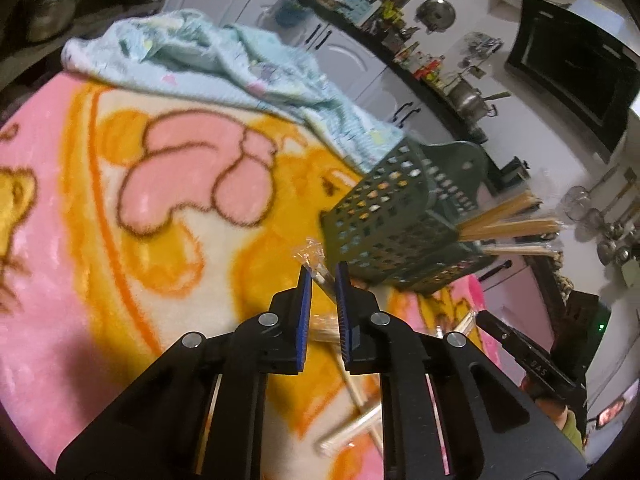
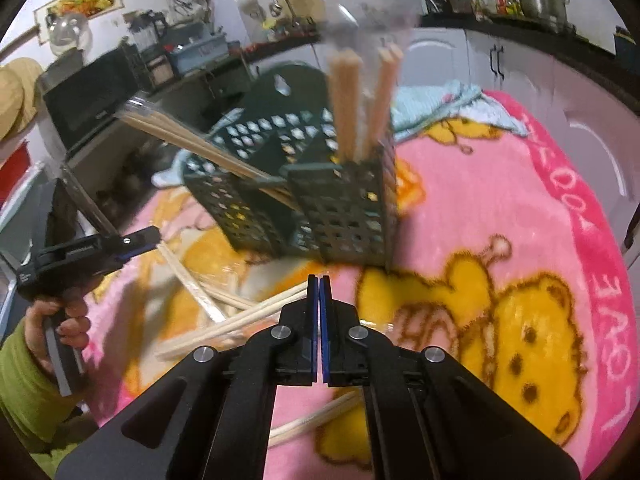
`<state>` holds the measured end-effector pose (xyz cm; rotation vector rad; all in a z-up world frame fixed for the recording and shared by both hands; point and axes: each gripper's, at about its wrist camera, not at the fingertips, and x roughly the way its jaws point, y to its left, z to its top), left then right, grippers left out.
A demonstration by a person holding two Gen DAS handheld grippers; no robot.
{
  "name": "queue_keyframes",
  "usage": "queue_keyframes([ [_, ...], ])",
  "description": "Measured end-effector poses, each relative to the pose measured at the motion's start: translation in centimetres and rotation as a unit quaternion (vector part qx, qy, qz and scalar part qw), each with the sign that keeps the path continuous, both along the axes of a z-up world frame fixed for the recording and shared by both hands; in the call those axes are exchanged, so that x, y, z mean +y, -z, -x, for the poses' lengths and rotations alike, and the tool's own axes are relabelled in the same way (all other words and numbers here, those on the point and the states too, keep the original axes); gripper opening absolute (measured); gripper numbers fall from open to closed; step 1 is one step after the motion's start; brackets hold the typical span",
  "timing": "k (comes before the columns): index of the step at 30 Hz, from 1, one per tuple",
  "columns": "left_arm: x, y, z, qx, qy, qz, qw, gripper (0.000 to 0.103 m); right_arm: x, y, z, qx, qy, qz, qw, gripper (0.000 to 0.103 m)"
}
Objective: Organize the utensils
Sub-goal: 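Lift both held chopsticks upright and carry them over the green caddy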
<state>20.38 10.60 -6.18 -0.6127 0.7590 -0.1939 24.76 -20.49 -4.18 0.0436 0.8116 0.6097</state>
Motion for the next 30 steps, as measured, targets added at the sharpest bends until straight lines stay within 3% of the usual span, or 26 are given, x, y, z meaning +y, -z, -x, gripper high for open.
queue_keyframes([
  [12, -2.5, -4.7, 2.6, -0.058, 0.034, -0.019, 0.9975, 0.004, 1.0, -5.3, 4.0, -0.056, -0.021, -0.025, 0.998, 0.001],
  [30, -6.5, -9.2, 5.0, -0.111, 0.085, -0.044, 0.9893, 0.002, 1.2, -9.8, 7.8, -0.112, -0.026, -0.030, 0.993, 0.001],
])
